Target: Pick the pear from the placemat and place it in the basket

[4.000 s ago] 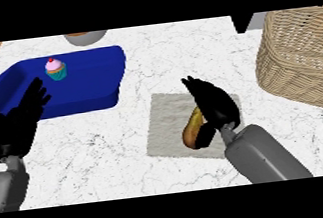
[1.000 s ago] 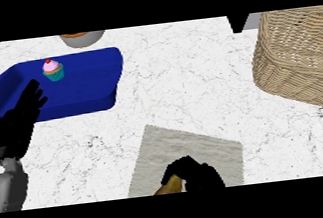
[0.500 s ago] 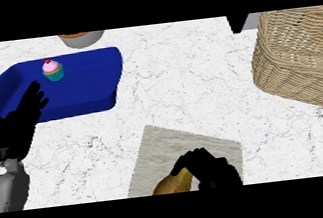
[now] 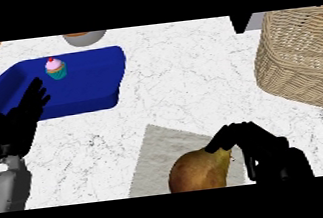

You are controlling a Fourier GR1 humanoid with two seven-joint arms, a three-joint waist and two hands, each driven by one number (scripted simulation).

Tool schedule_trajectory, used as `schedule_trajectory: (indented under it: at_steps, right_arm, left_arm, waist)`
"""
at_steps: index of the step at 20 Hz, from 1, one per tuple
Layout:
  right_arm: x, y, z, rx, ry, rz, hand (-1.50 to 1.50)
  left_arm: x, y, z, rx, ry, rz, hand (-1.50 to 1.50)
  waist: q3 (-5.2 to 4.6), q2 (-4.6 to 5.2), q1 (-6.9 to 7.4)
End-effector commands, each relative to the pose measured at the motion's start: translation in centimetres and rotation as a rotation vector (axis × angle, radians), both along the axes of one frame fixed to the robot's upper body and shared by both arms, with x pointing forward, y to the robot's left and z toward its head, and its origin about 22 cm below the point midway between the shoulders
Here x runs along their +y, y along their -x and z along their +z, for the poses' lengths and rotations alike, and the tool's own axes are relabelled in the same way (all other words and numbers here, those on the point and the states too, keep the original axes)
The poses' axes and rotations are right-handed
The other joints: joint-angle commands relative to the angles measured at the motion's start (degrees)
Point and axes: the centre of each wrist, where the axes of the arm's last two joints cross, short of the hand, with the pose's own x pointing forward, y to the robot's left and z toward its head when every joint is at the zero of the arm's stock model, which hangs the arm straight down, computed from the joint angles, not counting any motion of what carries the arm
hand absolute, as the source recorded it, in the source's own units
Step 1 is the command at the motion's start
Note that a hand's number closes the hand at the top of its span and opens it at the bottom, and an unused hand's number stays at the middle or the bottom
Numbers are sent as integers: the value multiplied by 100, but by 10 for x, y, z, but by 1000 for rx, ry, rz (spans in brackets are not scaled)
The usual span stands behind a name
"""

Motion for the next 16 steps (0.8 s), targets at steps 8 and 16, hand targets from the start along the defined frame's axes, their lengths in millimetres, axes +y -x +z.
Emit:
schedule_trajectory:
  at_steps: [8,16]
  right_arm:
    - [-33,-75,86,-50,-23,-227,150]
    - [-87,-119,80,-56,43,-385,150]
  left_arm:
    - [7,-5,0,-3,-13,-12,0]
    - [1,-2,-13,5,8,6,0]
  waist:
    - [2,26,39]
    - [5,25,9]
